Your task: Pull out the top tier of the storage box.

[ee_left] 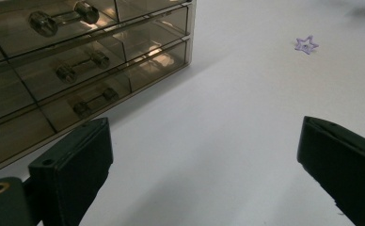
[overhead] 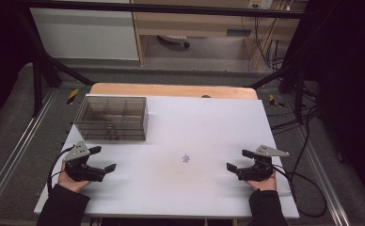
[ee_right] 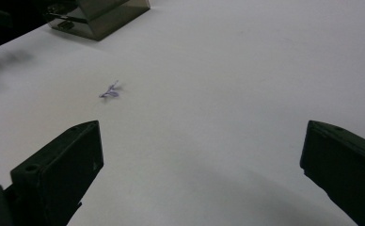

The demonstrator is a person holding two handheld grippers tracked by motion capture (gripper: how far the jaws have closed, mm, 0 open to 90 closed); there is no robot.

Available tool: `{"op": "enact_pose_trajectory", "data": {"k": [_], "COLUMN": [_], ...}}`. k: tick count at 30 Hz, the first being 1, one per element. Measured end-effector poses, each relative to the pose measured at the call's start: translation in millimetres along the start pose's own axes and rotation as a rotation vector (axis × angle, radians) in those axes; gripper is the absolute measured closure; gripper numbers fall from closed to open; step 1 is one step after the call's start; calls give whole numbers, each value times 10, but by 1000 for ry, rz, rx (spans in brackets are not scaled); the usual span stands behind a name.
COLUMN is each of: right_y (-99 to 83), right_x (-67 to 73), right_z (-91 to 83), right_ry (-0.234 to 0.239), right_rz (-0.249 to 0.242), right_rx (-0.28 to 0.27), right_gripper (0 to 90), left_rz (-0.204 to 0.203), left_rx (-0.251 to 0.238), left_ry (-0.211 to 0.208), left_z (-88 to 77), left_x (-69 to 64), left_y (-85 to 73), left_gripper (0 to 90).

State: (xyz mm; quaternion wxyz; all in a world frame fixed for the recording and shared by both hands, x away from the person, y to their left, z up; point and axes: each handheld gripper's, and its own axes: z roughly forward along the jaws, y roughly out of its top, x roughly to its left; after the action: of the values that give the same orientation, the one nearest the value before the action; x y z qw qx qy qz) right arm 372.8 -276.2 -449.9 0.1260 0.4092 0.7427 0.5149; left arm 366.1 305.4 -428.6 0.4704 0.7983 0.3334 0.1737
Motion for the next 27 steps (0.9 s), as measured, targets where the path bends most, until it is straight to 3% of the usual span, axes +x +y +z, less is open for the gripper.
{"op": "enact_pose_trajectory", "data": {"k": [18, 27], "right_y": [-2, -4], "right_x": [2, 4], "right_z": [5, 10], "right_ry": [-5, -7], "right_rz": [-1, -4], "right_rx": [7, 9], "right_gripper": [5, 5], "left_rz": [67, 134], "left_rx": [15, 32], "left_ry": [31, 63], "left_z": [-79, -122], "left_x": [6, 13], "left_y": [40, 93], "left_gripper": [40, 41]}}
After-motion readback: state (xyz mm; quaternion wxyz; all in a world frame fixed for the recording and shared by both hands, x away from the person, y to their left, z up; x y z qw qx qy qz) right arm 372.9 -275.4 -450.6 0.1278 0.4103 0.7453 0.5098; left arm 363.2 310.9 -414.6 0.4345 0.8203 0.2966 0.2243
